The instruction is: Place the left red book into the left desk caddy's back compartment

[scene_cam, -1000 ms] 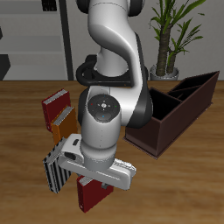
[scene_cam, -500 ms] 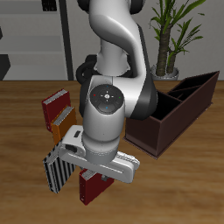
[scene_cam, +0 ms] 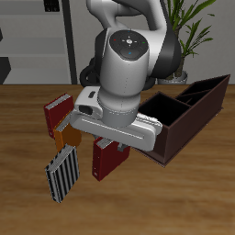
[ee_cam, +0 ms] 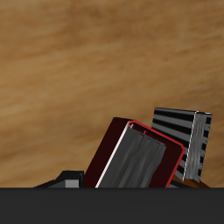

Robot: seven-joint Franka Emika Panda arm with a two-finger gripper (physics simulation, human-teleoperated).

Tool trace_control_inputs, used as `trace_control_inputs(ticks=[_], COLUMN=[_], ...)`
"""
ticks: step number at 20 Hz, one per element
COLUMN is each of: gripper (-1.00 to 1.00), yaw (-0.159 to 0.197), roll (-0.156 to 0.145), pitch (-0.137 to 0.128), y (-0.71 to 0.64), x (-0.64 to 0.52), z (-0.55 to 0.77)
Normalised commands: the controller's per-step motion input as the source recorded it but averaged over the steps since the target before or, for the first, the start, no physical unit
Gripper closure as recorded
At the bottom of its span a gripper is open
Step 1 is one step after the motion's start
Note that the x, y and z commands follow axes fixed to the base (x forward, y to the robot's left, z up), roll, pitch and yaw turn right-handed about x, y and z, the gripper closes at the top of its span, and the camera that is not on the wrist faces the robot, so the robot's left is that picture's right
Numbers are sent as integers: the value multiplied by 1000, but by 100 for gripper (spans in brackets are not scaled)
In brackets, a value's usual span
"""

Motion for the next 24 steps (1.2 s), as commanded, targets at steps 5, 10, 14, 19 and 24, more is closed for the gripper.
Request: trace_control_inputs(ticks=[5,10,14,19,24], gripper=[100,100,100,100,100], yaw=[35,33,12,10,-16], roll=[21,16,8,5,10], pitch=[-104,-53,-37,-18,-27], y=[219,211,253,363,279], x=[-568,-539,-594,-525,-516], z=[820,557,423,251,158])
